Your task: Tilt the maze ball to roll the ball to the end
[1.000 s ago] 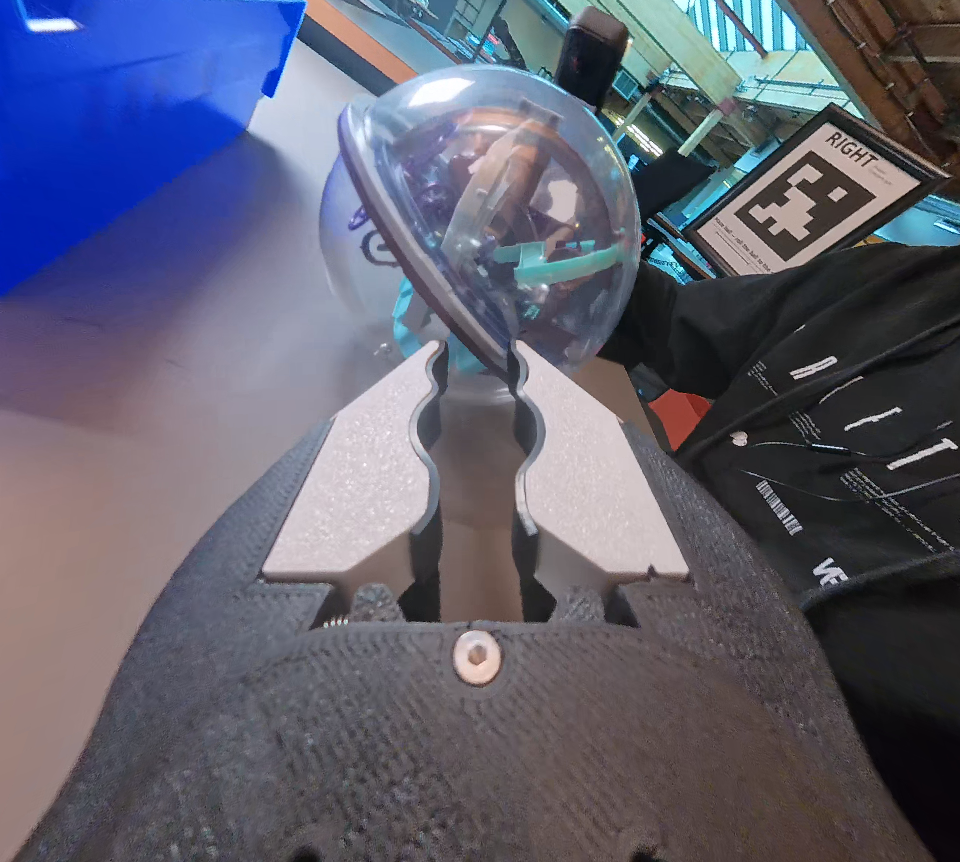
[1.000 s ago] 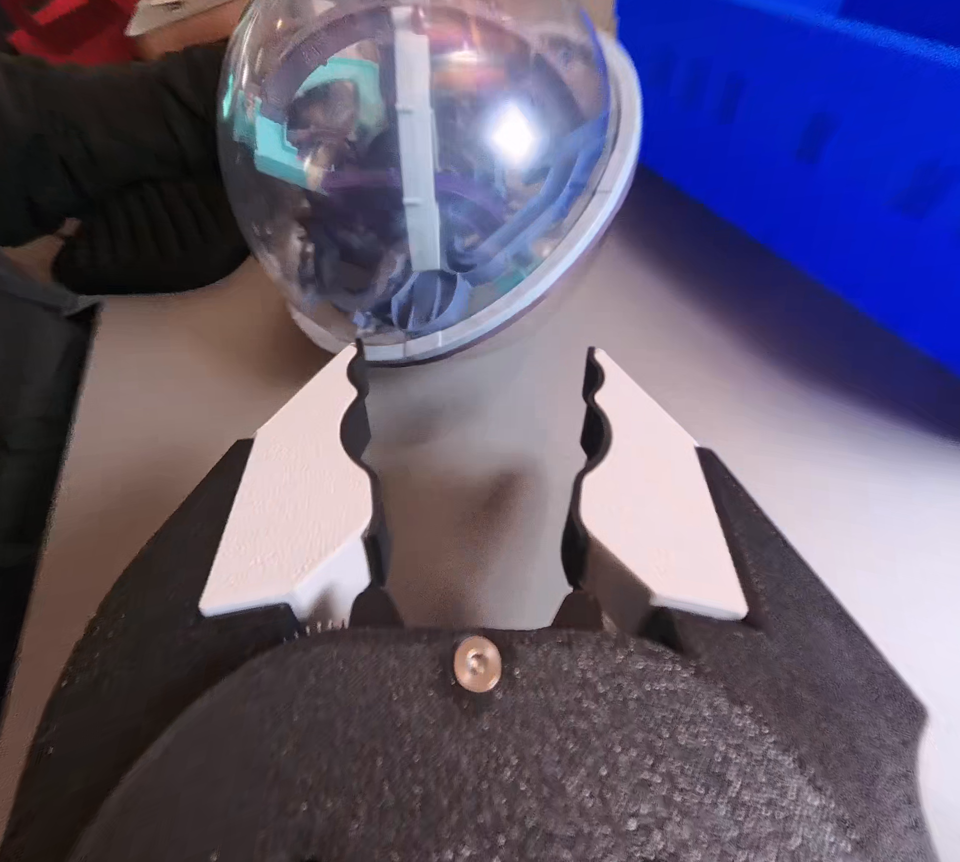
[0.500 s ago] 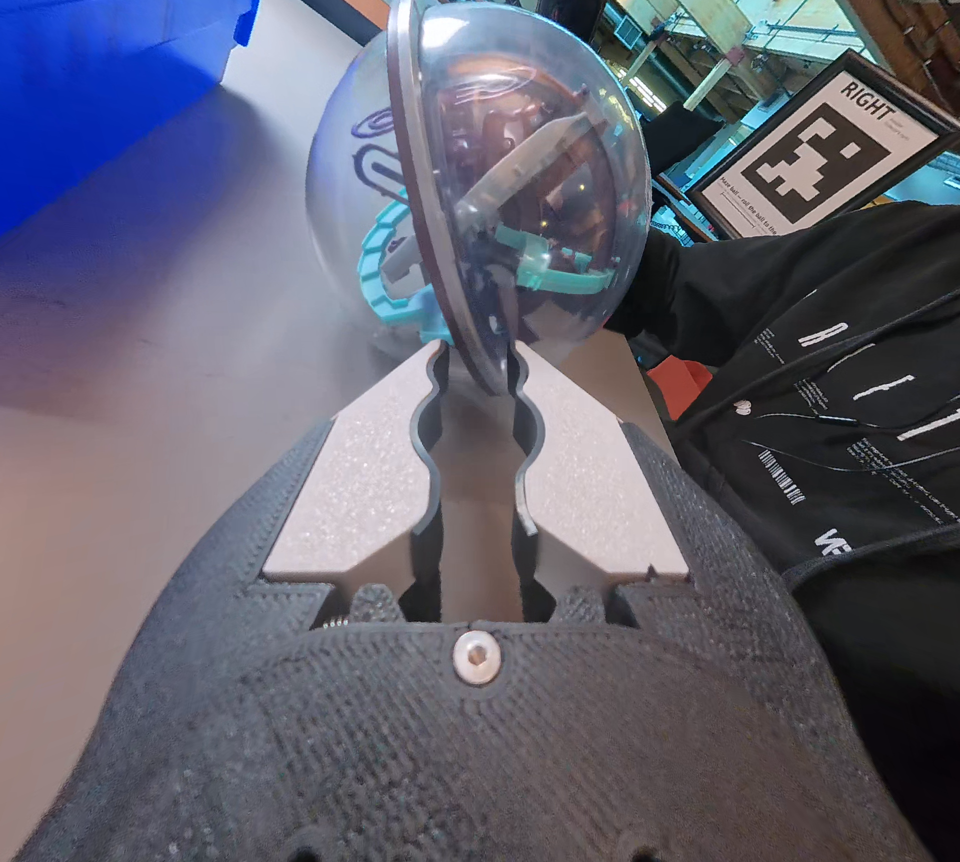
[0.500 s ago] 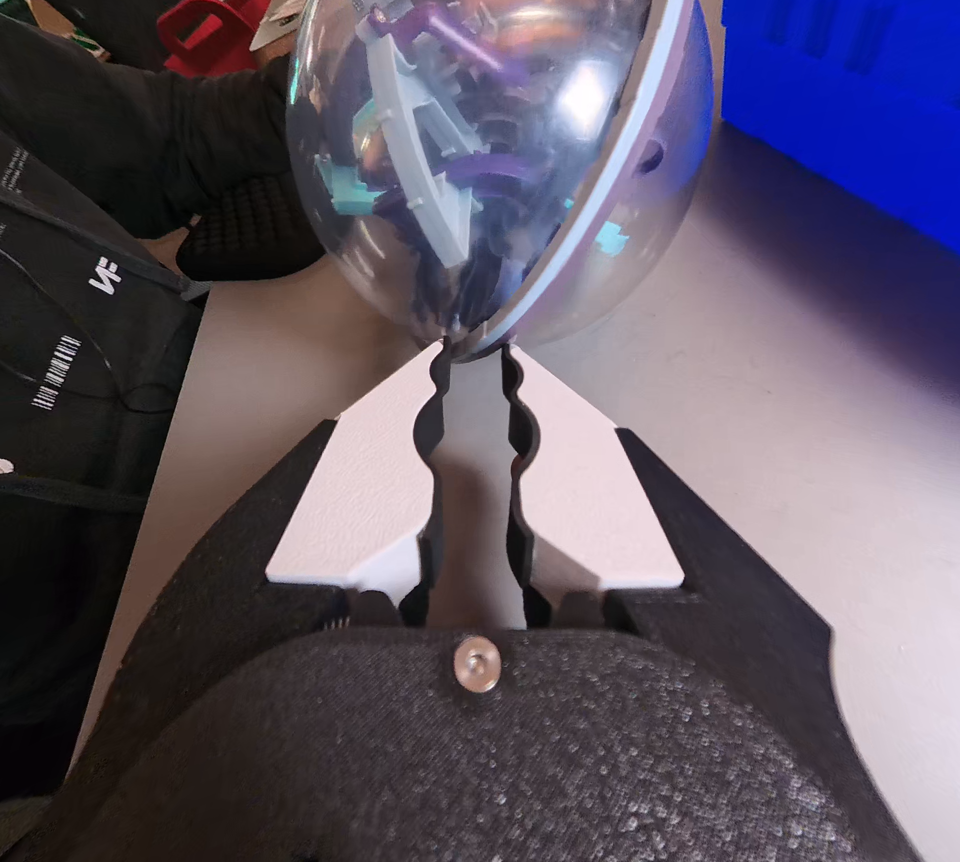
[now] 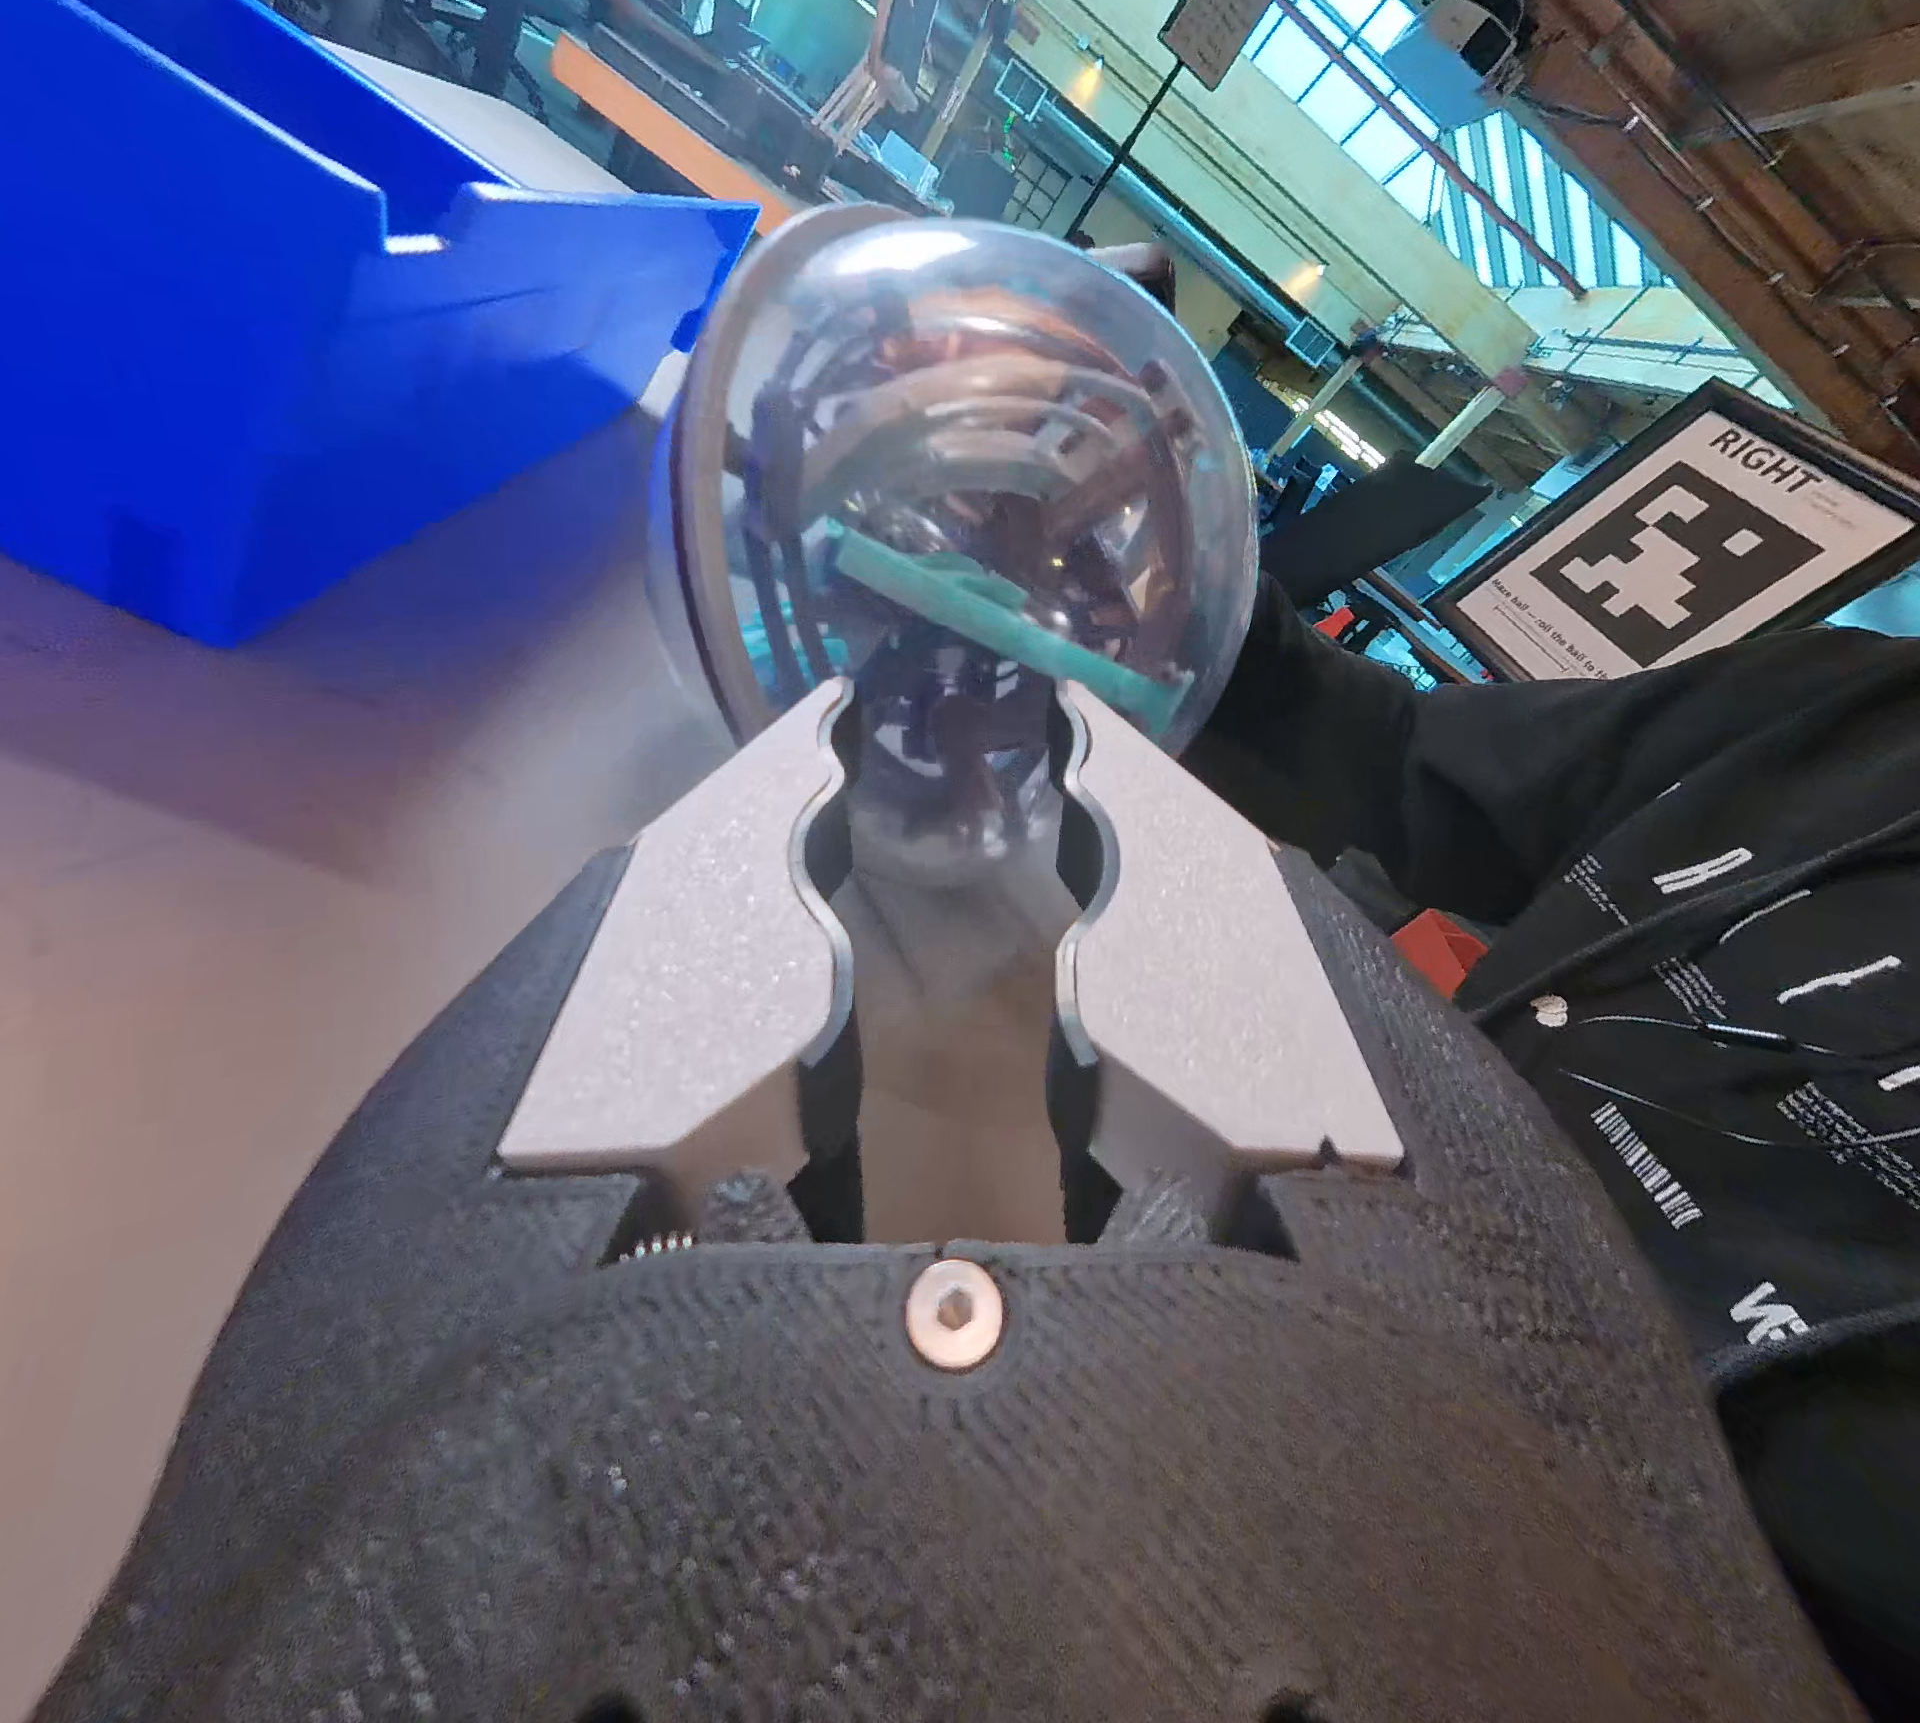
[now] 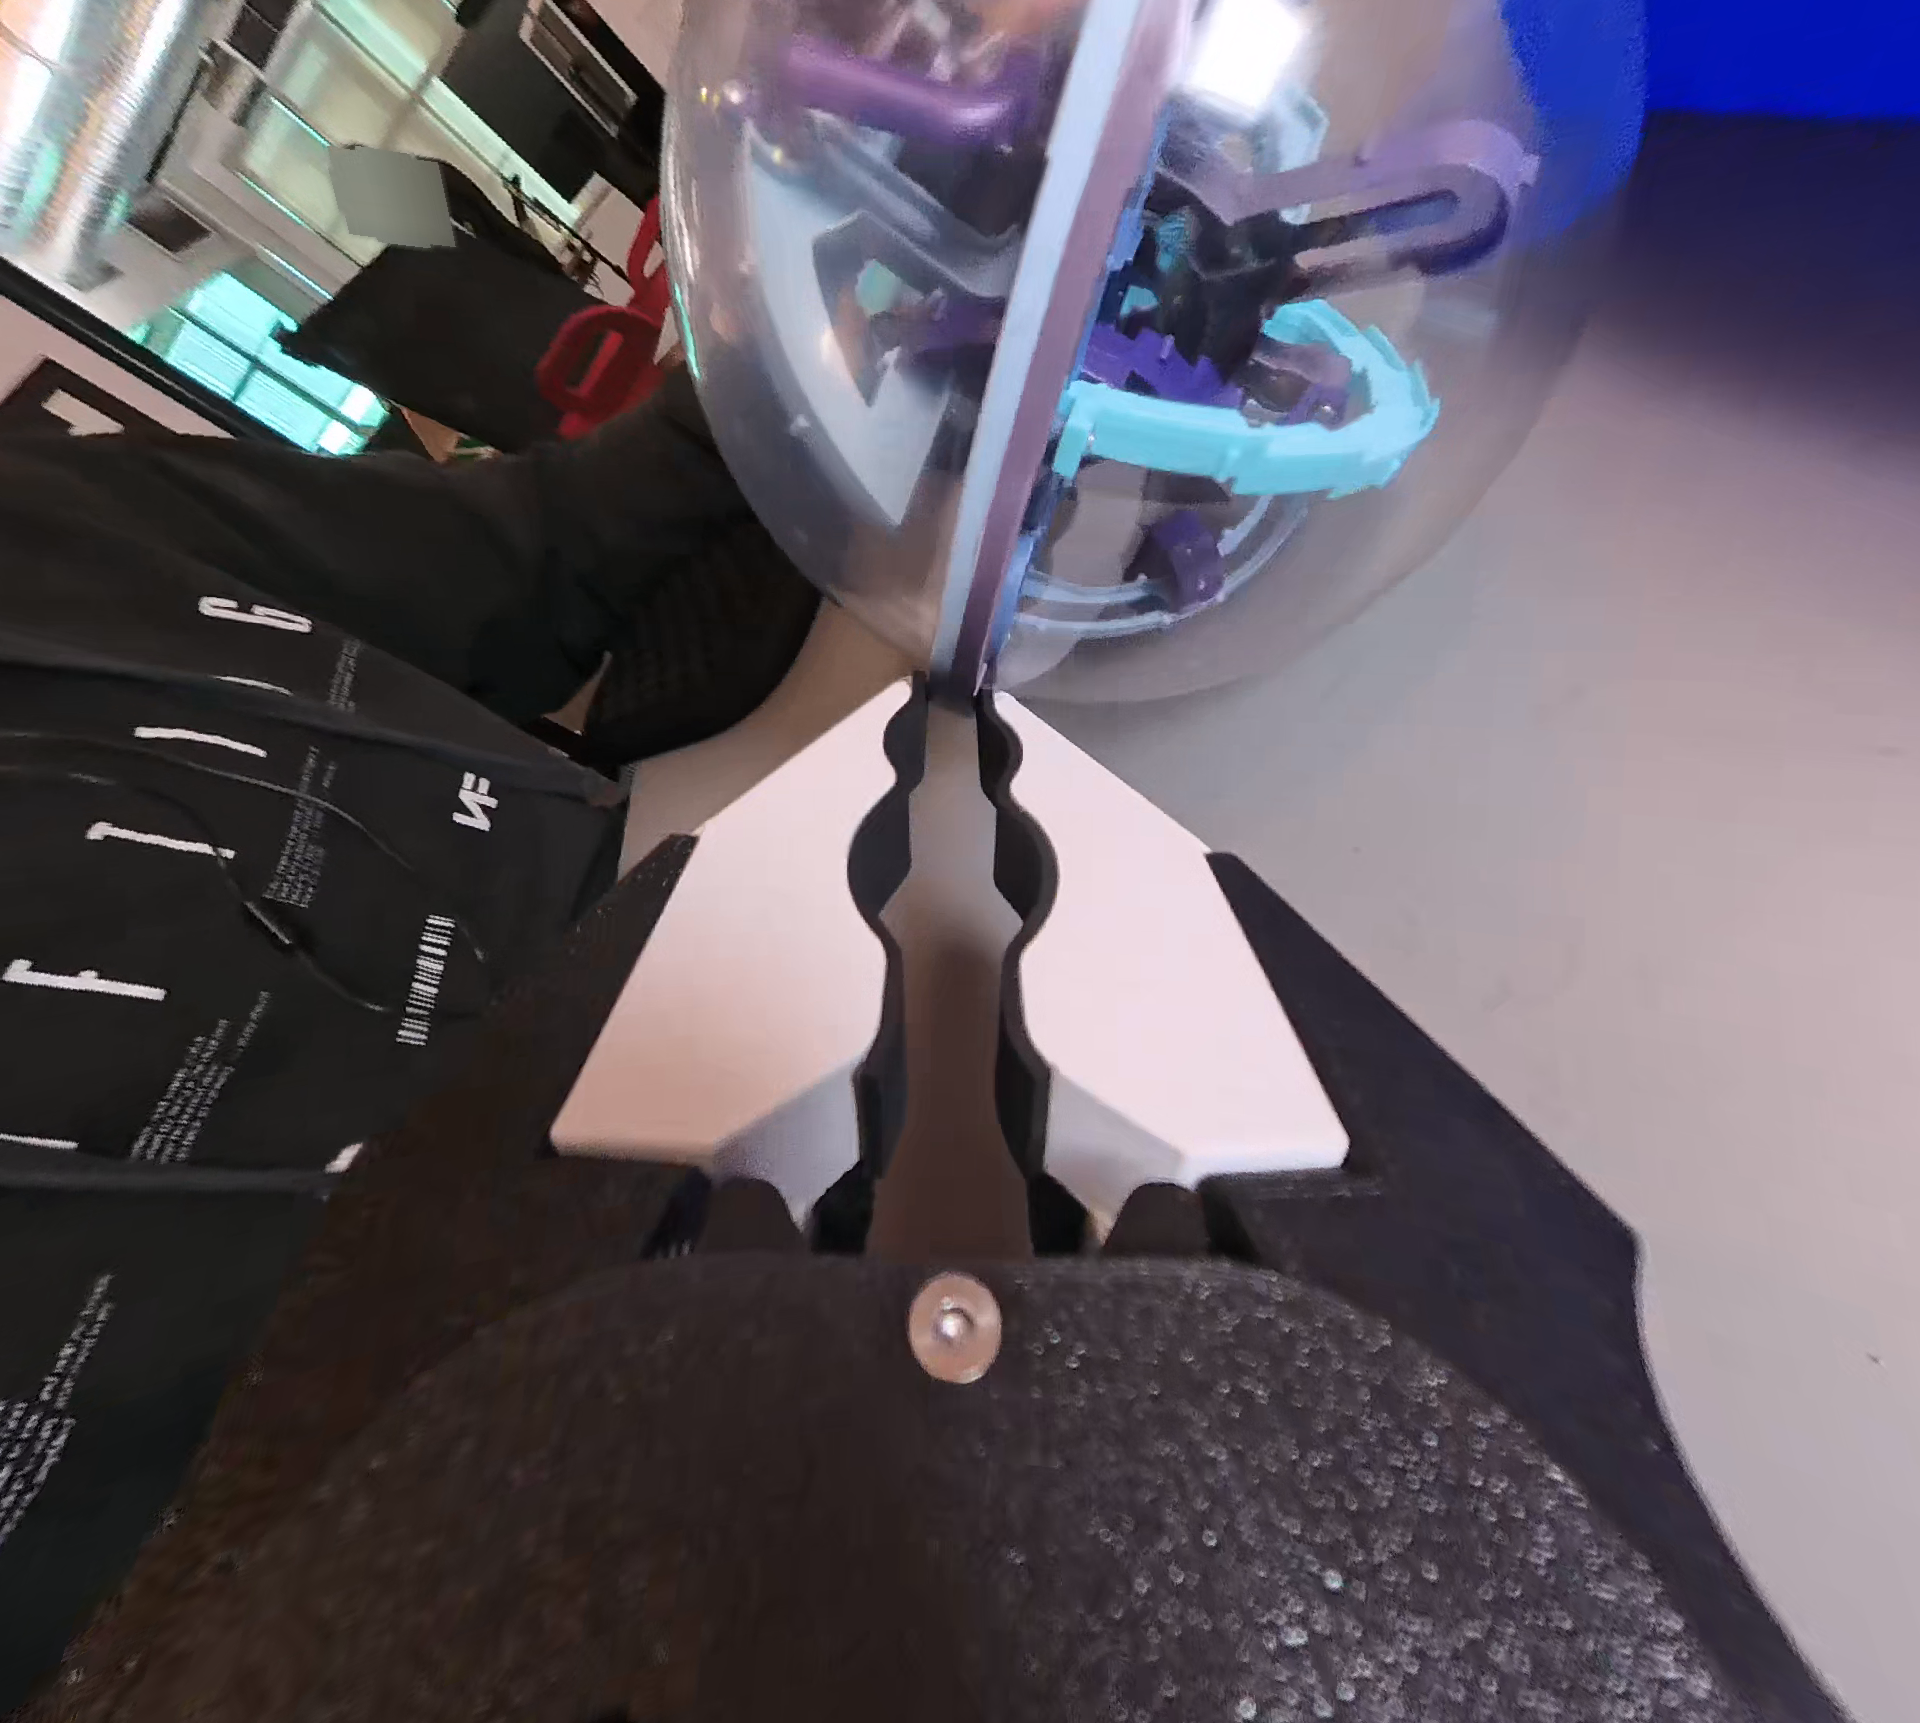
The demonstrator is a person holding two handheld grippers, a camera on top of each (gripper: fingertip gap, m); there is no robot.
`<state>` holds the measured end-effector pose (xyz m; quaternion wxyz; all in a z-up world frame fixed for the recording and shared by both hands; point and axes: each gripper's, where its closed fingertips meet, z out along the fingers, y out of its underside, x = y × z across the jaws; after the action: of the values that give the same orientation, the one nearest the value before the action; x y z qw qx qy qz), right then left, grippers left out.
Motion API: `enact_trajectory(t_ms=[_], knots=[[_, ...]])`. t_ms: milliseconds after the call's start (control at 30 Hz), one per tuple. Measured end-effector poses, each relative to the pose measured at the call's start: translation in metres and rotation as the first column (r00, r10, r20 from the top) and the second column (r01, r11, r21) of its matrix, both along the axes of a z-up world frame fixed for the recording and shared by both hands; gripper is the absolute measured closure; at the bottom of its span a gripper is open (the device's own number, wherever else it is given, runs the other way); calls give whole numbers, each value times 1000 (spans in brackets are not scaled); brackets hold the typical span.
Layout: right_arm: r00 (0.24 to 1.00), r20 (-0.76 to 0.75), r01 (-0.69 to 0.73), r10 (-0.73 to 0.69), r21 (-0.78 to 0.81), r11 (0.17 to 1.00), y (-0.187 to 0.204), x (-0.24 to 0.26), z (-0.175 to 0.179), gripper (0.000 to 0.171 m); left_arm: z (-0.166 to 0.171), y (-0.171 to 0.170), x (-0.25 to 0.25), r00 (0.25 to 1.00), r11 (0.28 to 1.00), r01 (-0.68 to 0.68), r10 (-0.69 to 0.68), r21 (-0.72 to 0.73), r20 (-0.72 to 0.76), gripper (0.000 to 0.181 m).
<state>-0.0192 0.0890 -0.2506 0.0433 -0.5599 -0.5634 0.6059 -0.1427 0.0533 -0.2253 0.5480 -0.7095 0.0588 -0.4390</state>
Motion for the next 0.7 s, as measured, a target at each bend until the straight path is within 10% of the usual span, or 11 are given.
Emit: enact_trajectory(t_ms=[700], knots=[[995, -102, 17, -18, -11, 1000, 2, -2, 18, 166, 2, -1, 7, 1000, 1000, 21, -21, 17, -12, 127]])
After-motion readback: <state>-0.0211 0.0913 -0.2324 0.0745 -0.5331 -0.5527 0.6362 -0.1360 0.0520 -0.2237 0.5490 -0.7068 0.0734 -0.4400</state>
